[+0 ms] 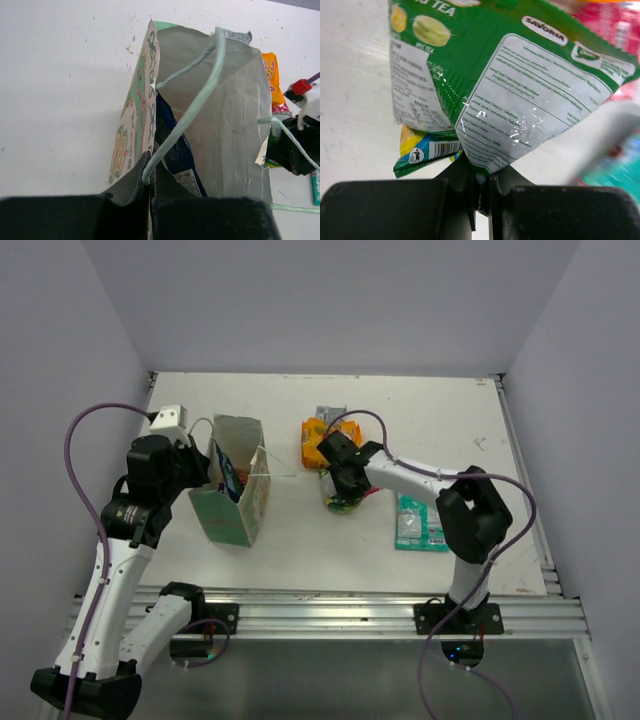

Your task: Place the snacks into the paper bag

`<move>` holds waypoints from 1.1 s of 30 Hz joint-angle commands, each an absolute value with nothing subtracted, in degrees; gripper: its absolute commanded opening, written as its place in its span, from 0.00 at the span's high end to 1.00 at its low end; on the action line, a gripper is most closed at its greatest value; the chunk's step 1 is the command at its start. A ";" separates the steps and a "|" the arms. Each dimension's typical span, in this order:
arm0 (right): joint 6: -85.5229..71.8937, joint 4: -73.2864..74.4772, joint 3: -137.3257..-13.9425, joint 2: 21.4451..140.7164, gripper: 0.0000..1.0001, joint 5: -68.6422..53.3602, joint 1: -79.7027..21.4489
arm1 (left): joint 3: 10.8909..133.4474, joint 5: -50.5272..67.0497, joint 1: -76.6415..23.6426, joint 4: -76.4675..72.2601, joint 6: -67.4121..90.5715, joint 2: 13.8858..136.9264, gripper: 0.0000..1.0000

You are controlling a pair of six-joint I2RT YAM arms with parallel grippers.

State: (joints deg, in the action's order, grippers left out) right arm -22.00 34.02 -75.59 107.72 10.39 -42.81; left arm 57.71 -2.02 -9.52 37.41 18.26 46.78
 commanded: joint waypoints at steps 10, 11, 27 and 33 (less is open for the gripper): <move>-14.94 60.63 -147.67 112.37 1.00 6.88 -44.82 | 58.45 -2.28 -9.76 36.30 18.19 47.37 1.00; -15.38 60.47 -149.83 113.89 1.00 4.33 -46.04 | 58.53 -2.37 -9.76 36.39 18.28 47.37 1.00; -22.41 50.27 -142.03 122.60 1.00 -16.27 -57.39 | 58.18 -1.85 -9.76 36.47 18.11 46.93 1.00; -20.66 55.81 -140.81 122.00 0.49 -11.26 -57.48 | 57.83 -1.93 -9.76 36.56 17.93 46.23 1.00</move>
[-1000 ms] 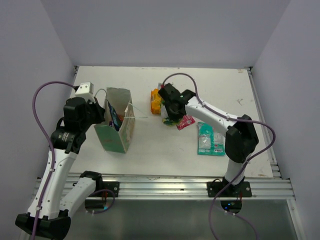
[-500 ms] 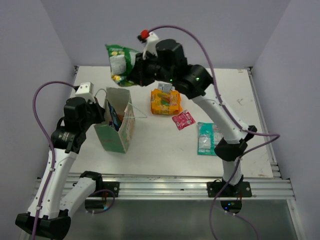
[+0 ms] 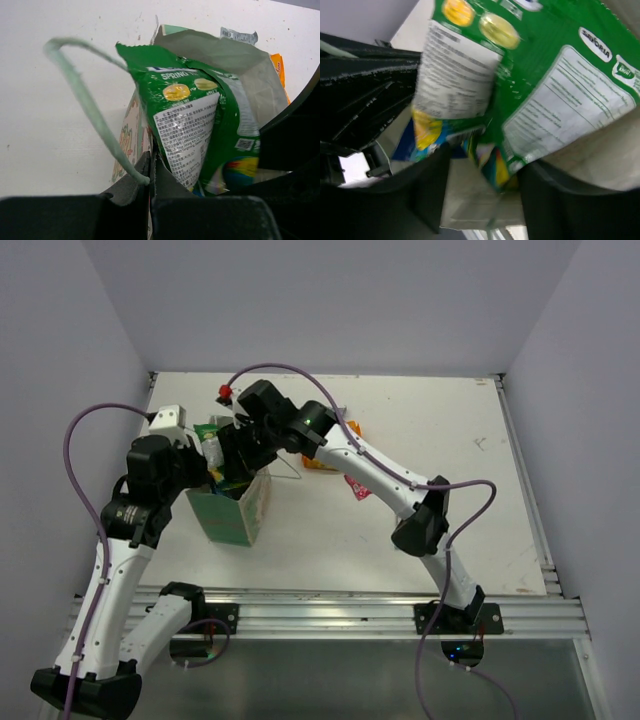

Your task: Place the snacks into the paper bag

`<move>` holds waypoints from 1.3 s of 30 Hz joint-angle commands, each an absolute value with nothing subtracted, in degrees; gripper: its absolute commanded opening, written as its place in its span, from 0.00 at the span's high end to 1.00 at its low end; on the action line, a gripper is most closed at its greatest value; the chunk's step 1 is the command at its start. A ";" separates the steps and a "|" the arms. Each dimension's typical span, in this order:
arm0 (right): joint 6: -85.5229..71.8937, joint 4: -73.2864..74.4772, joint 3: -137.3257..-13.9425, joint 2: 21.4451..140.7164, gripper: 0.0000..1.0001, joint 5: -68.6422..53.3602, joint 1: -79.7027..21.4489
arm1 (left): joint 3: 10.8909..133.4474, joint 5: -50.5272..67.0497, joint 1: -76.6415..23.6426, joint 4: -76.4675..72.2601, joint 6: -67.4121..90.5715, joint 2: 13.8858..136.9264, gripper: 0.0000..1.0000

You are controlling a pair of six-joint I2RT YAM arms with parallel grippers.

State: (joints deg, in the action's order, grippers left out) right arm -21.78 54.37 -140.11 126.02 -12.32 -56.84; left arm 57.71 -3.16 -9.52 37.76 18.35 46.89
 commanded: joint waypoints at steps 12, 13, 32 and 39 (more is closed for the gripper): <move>-18.63 52.14 -135.38 107.41 0.16 4.48 -51.43 | 57.39 -3.60 -9.76 36.47 17.67 45.79 1.00; -19.15 51.16 -130.22 106.45 0.16 3.96 -49.59 | 57.13 -3.95 -9.76 36.47 17.49 45.70 1.00; -14.86 46.41 -129.57 135.17 0.18 9.76 -31.20 | 55.37 -7.47 -9.76 37.18 16.79 43.16 1.00; -13.10 44.30 -116.28 132.02 1.00 13.45 -31.29 | 55.72 -7.65 -9.76 37.18 16.79 43.15 1.00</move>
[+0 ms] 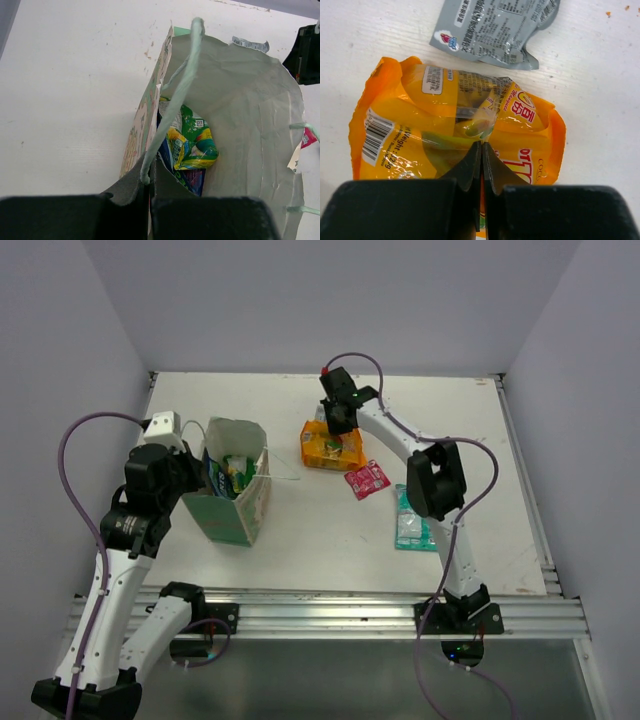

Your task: Place the snacks into the paper bag

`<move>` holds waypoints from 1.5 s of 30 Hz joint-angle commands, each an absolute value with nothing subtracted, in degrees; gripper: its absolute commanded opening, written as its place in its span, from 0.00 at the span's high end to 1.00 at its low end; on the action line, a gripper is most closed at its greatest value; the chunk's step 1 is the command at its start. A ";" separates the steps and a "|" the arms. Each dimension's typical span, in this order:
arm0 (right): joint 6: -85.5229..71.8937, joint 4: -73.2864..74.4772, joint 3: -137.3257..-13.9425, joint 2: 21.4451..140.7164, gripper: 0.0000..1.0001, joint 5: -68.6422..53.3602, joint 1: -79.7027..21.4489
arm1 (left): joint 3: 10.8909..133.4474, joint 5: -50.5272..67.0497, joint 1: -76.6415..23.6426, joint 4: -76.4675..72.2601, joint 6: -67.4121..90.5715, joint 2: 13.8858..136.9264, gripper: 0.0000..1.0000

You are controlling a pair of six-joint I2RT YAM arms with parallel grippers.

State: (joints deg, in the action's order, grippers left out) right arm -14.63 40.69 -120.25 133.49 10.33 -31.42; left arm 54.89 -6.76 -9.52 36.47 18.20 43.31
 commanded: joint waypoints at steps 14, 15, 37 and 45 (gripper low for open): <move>-13.53 49.03 -125.40 117.95 1.00 6.68 -31.46 | 54.93 -5.89 -9.76 36.47 16.61 43.16 1.00; -13.62 50.70 -128.29 117.78 1.00 5.55 -31.46 | 54.84 -5.71 -9.76 36.47 16.70 43.24 1.00; -25.03 37.46 -151.26 110.57 1.00 -5.09 -48.25 | 54.67 -3.96 -9.76 36.21 16.88 43.51 1.00; -29.88 32.35 -148.89 114.08 1.00 -10.72 -53.25 | 54.93 -4.31 -9.76 36.74 17.05 42.98 1.00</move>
State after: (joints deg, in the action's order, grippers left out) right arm -26.39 41.89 -147.72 114.41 -7.16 -51.62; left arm 54.85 -4.71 -9.52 36.34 18.20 43.46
